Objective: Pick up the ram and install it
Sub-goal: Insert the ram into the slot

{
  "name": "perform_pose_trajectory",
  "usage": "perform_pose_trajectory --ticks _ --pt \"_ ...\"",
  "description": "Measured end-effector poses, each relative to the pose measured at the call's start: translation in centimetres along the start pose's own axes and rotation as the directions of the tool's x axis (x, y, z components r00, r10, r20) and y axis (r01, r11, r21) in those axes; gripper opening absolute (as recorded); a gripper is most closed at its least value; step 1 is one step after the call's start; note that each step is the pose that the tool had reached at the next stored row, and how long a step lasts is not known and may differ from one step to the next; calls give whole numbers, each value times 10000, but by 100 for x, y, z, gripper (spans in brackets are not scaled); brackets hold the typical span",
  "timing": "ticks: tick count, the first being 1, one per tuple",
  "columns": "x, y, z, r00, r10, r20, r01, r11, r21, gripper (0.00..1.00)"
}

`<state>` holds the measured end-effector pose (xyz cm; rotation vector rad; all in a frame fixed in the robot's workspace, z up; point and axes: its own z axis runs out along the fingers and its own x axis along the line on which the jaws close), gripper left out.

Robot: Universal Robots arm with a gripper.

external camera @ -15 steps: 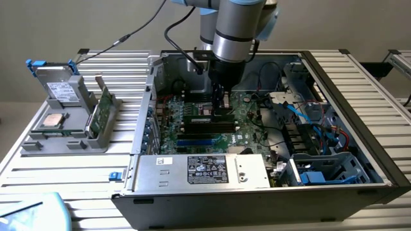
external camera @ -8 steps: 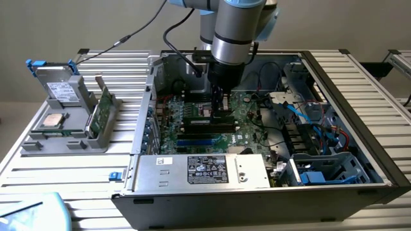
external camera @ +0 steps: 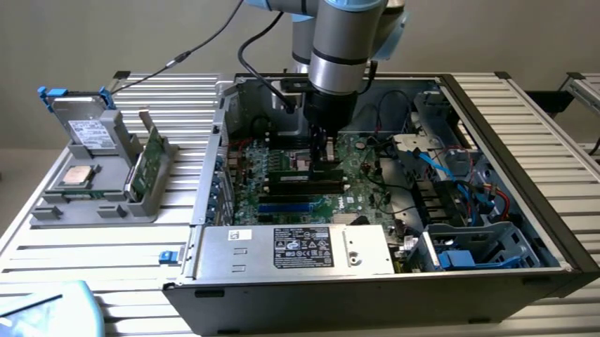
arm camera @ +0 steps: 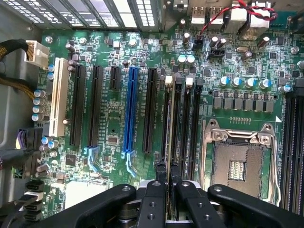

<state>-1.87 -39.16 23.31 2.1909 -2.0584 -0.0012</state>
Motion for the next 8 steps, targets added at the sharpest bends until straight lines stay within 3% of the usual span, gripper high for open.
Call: perform_pose_trajectory --ticks 8 --pt "-1 -1 26 10000 33 14 -33 10000 7 14"
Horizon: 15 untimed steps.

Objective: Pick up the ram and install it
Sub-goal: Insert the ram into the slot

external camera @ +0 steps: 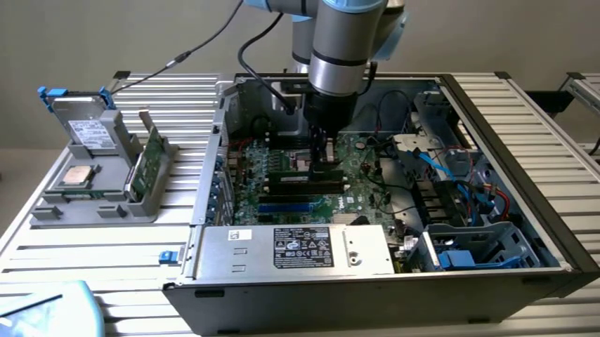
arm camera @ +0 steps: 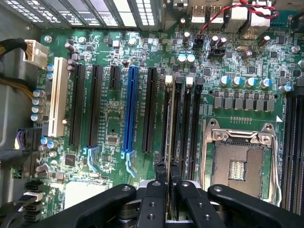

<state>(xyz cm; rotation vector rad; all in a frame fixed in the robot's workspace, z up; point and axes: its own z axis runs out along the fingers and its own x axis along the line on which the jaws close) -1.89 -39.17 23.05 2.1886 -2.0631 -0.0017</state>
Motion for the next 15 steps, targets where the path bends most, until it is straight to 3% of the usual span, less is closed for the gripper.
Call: perform_pose_trajectory --ticks 12,15 --pt "-3 -8 80 9996 284 48 -284 9996 -13 14" --pt "11 -8 82 9996 280 105 -280 9996 -10 14"
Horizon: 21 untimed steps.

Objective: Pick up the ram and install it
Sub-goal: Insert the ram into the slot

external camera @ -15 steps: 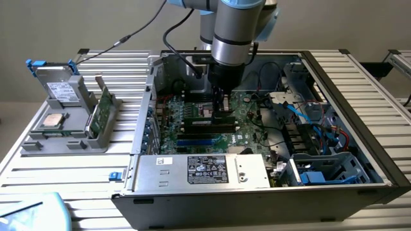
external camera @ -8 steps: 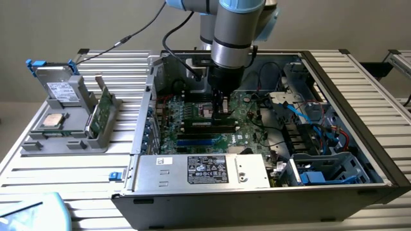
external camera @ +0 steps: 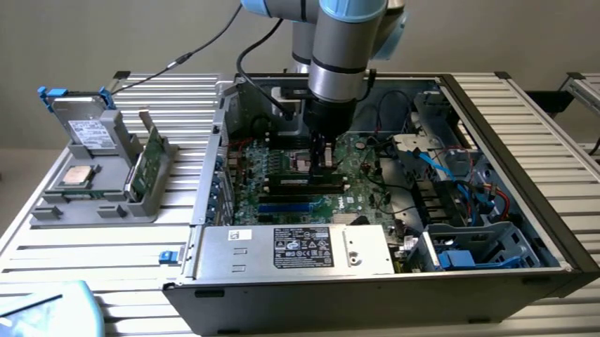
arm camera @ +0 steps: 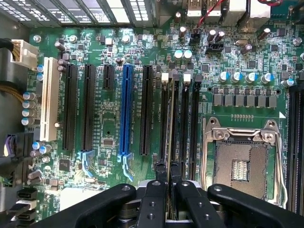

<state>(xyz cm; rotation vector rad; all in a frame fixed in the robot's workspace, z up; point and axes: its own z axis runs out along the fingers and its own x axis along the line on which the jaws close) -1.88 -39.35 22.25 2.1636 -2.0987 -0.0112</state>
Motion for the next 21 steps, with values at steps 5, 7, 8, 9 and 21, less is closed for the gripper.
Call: perform_pose_trajectory --ticks 5,7,8,9,21 --pt "60 3 -7 9998 -18 189 18 10000 7 14" --pt "75 -2 -15 9996 -25 267 25 10000 9 14" --pt "77 -9 -17 9996 -27 291 27 10000 10 14" --pt "78 -17 -18 9995 -29 310 29 10000 12 14" --pt "129 -19 -15 9991 -39 413 38 10000 16 14"
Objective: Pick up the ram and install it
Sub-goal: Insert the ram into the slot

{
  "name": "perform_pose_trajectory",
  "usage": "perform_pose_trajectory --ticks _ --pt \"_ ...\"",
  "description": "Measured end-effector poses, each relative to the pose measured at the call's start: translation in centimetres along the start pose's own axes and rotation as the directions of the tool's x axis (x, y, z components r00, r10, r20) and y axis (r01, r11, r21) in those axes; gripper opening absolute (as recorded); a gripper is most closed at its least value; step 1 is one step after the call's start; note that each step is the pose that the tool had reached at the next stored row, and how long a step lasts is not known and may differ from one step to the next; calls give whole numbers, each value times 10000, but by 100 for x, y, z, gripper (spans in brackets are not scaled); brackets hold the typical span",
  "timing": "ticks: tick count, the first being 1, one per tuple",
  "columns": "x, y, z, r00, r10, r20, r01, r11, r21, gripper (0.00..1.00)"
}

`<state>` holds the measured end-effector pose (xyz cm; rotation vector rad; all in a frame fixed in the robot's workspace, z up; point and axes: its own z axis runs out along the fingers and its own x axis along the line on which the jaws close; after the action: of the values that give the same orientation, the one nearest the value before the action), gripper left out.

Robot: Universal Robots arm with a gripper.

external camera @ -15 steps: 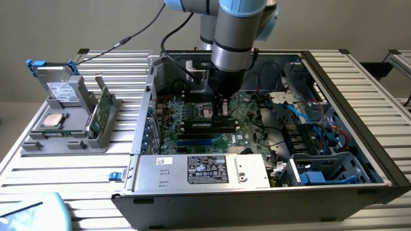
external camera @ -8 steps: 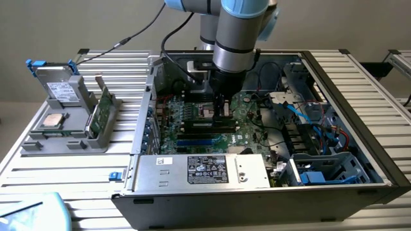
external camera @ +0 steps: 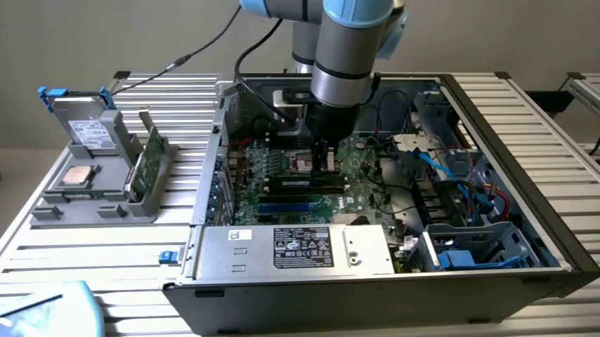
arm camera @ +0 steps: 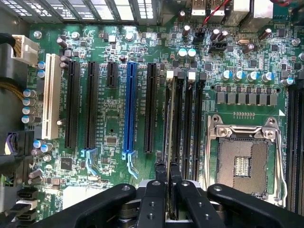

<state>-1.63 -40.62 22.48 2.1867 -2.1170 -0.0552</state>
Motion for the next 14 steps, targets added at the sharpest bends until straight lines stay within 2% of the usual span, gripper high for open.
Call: perform_pose_trajectory --ticks 14 --pt "-1 -3 31 10000 49 5 -49 10000 -2 14"
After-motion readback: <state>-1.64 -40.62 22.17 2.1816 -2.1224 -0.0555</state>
